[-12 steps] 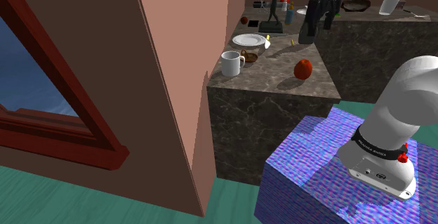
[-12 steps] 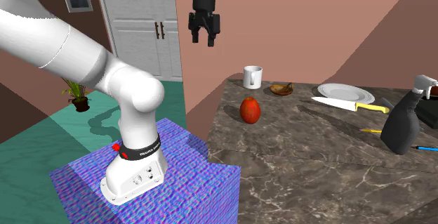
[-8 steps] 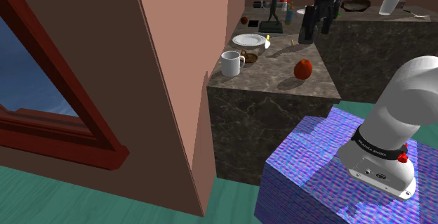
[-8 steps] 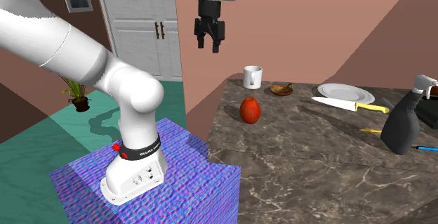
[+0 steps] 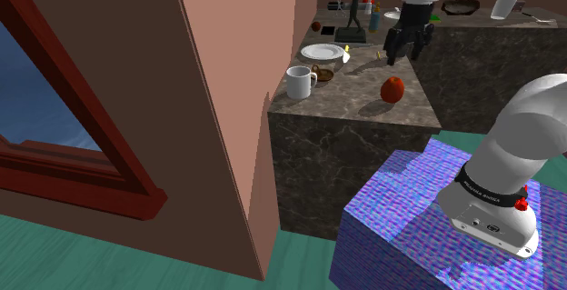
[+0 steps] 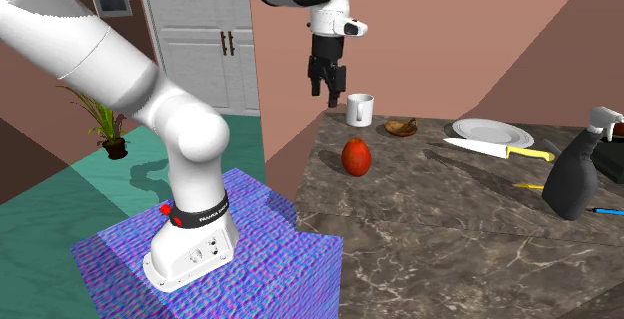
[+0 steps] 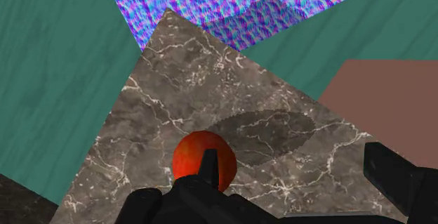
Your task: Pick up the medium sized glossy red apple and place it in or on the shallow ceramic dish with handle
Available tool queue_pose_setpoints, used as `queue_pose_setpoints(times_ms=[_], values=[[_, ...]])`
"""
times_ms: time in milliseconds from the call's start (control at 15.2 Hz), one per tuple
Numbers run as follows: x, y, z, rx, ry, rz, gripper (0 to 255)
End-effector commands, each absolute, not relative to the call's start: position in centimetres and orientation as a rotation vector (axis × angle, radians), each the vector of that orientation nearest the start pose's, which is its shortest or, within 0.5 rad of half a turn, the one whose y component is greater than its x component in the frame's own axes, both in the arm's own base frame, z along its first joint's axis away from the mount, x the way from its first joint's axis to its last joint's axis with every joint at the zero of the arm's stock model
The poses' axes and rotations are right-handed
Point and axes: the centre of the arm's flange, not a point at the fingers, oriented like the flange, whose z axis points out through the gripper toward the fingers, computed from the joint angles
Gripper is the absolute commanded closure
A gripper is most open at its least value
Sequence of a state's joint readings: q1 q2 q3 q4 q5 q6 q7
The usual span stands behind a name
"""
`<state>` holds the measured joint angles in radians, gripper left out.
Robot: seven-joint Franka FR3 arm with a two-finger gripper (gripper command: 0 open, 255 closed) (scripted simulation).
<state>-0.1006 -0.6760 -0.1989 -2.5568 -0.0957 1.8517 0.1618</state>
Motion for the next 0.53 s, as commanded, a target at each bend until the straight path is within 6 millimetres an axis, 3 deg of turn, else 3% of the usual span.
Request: queue_pose_setpoints(times_ms=[0, 462], values=[[32.8, -13.2, 45.9, -3.026, 0.677, 0.033, 0], [33.4, -19.6, 39.7, -2.934, 0.928, -0.029, 0]])
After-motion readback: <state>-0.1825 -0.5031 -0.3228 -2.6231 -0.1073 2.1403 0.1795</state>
